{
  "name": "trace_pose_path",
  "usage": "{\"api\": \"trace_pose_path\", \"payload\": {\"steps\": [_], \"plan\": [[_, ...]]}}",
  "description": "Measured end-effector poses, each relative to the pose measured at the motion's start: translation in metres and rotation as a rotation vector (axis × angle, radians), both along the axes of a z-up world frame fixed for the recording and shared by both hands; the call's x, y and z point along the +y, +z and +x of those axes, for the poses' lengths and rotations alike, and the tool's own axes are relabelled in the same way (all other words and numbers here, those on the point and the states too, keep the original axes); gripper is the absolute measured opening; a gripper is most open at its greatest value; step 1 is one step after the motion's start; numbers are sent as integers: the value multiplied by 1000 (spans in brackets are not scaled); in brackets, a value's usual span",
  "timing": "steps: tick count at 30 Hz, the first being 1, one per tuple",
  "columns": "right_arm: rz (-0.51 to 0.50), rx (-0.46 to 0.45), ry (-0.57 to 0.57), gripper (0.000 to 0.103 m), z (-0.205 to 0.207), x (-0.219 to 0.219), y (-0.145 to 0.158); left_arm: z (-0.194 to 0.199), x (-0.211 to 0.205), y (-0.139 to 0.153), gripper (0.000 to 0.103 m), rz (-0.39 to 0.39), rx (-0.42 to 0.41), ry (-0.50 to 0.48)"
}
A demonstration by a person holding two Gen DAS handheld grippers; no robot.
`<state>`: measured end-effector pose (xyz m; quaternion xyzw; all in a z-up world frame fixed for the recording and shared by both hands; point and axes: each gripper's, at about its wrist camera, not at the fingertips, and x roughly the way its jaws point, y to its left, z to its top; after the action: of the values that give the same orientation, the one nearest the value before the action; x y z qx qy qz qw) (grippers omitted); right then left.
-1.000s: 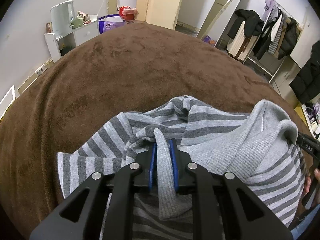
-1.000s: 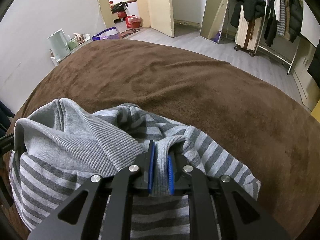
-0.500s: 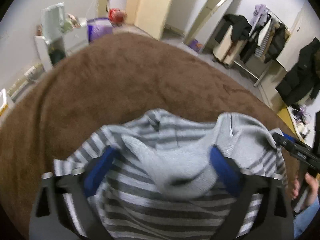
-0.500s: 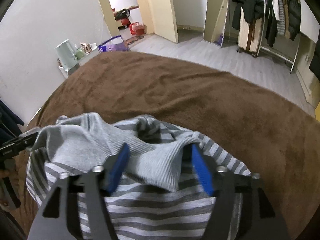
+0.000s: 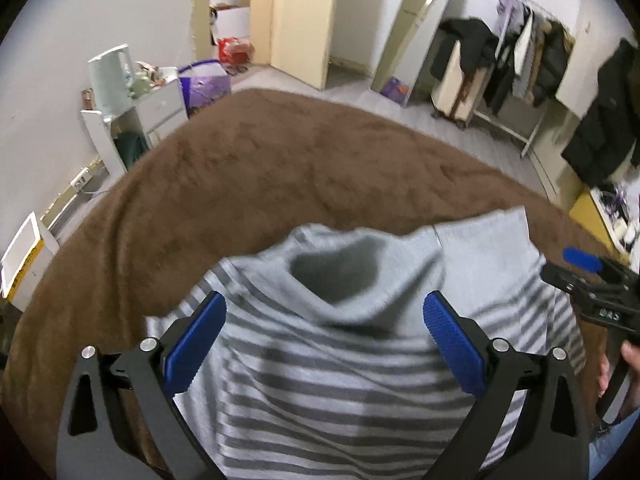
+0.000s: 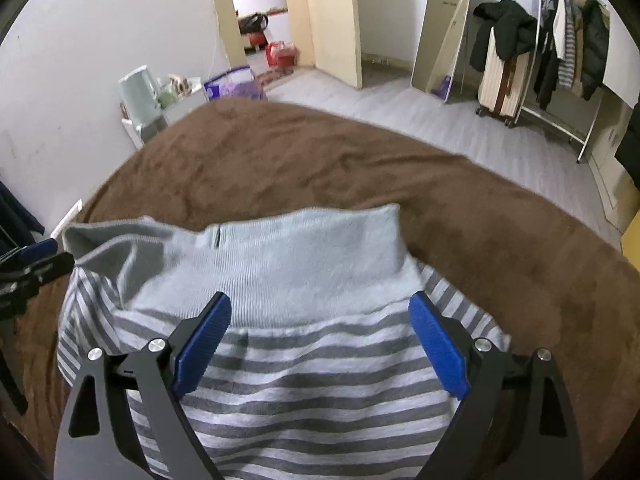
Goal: Fold large clothes
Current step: 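Lay the ribbed hem onto the hood with both grippers and open them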
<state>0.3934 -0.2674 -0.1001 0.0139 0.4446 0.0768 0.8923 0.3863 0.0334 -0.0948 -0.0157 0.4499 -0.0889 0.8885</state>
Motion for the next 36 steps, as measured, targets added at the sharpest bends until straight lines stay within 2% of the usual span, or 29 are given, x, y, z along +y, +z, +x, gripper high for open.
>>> {"api": "trace_pose_path", "payload": {"steps": [4,9,15,23,29,36], "plan": [[-25,25,25,89,0,12,-17,-3,-14,-22,96,-15,47,-23],[-98,72,37,89,12,24,-46,8,-24,-49,97,4,86,-39],[-46,116,-31,94,37,8,-63,40,-19,-73,98,20,124,-8],[-45,121,-76,97,54,2,-73,66,-9,-88,98,-6,122,43],[-42,117,-103,97,58,1,-75,65,-11,-90,98,14,97,42],[-30,116,-83,97,54,-3,-68,64,-12,-84,97,8,116,27]]}}
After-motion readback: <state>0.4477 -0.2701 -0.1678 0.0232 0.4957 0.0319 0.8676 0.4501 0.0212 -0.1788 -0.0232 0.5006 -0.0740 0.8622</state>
